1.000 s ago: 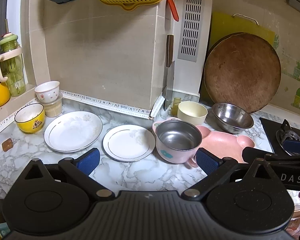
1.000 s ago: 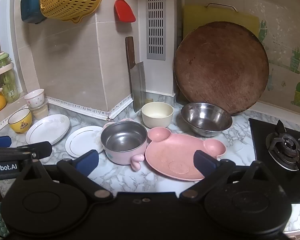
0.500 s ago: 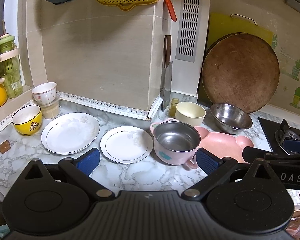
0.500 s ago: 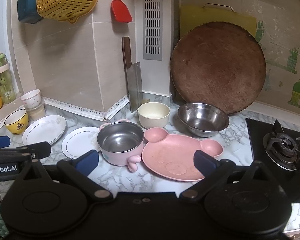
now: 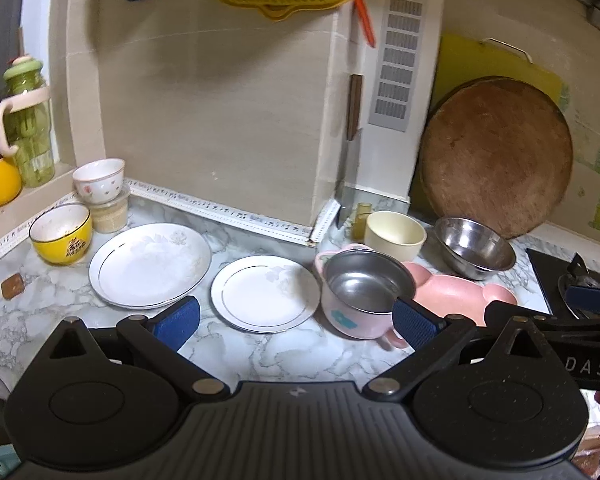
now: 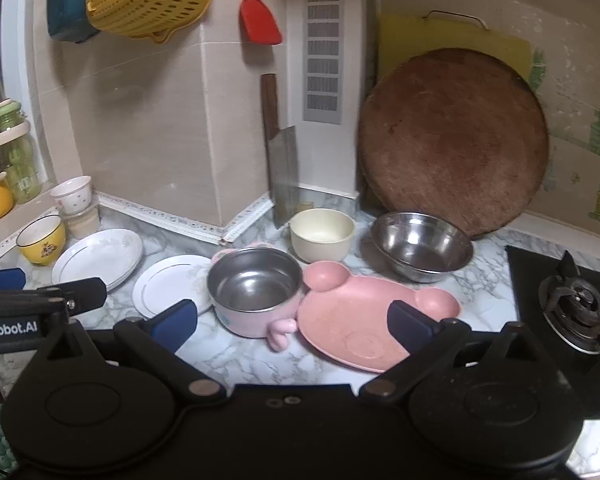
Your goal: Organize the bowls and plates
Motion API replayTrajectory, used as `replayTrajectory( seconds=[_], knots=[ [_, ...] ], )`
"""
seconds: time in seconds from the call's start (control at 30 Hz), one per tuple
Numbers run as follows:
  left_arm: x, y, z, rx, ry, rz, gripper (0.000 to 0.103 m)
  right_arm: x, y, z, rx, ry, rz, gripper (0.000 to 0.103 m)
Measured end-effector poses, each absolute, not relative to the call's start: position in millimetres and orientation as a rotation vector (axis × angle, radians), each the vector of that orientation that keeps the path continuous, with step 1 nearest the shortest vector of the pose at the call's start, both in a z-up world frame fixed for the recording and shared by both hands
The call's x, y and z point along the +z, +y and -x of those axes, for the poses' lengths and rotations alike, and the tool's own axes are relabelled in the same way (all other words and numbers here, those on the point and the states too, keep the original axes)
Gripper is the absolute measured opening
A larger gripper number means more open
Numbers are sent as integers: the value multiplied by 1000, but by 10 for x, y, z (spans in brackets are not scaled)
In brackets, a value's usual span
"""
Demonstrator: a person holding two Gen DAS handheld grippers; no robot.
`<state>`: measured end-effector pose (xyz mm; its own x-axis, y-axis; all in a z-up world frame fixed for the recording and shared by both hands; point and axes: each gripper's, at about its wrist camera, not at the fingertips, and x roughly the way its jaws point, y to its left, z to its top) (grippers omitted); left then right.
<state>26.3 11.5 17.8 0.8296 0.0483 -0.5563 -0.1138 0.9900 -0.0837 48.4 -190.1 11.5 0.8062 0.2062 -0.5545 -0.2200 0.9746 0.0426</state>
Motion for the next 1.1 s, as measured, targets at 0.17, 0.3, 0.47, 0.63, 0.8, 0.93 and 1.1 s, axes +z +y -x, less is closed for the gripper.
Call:
replayTrajectory(
  seconds=[0.17, 0.3, 0.47, 0.63, 0.8, 0.93, 1.1],
  knots=[
    [139, 334, -346, 139, 586, 155, 103, 115, -1685, -624, 287, 578, 44, 102],
    [136, 503, -415, 177, 583, 167, 103, 124, -1496, -769, 335, 573, 51, 102],
    [134, 820, -481, 239, 573, 209, 103, 115, -1240, -935, 420, 567, 76, 102],
    [106, 1092, -553, 290, 576, 232, 103, 106, -957, -1124, 491, 566, 98, 100],
    [31, 1294, -684, 319, 601, 227, 103, 58, -675, -1374, 543, 592, 113, 98],
    [-79, 1542, -853, 362, 643, 256, 103, 14, -434, -1567, 582, 600, 144, 98],
    [-196, 1805, -1000, 406, 663, 270, 103, -63, -170, -1746, 625, 619, 176, 98]
  ],
)
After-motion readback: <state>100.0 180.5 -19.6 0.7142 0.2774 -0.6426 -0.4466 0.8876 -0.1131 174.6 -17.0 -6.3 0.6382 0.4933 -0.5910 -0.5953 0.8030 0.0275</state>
